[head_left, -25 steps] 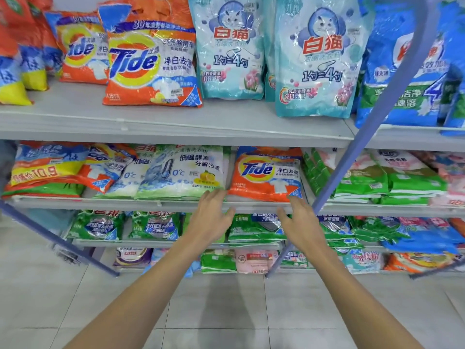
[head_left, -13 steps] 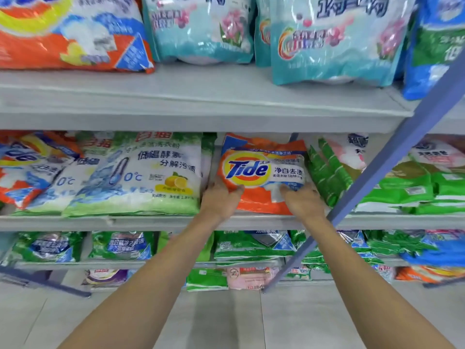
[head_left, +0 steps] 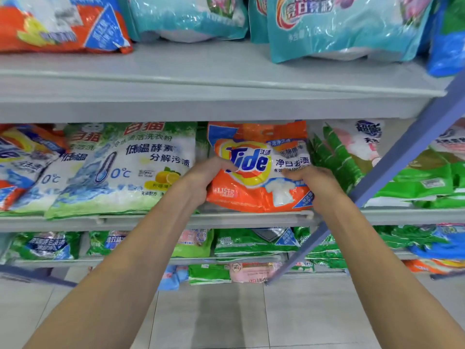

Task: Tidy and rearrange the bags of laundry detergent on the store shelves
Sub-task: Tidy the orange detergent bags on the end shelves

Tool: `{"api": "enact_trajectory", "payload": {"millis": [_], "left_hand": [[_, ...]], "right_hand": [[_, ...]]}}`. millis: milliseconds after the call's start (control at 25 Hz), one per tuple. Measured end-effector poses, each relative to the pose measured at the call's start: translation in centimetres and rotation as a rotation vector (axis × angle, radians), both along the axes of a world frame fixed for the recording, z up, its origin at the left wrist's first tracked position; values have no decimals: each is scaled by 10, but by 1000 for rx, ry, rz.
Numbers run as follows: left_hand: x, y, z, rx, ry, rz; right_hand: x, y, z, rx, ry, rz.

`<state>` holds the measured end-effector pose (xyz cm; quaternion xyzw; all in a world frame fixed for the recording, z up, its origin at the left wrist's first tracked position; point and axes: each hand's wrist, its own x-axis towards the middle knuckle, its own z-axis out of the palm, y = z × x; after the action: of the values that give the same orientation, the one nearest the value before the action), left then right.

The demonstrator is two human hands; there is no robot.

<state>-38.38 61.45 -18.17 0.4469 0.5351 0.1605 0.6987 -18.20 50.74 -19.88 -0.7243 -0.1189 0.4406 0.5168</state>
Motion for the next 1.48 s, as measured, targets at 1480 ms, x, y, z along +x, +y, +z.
{"api": "enact_trajectory", "payload": {"millis": [1480], "left_hand": [[-363, -123, 206, 95, -398, 91]], "right_hand": [[-316, -112, 225, 489, 166, 281]]}}
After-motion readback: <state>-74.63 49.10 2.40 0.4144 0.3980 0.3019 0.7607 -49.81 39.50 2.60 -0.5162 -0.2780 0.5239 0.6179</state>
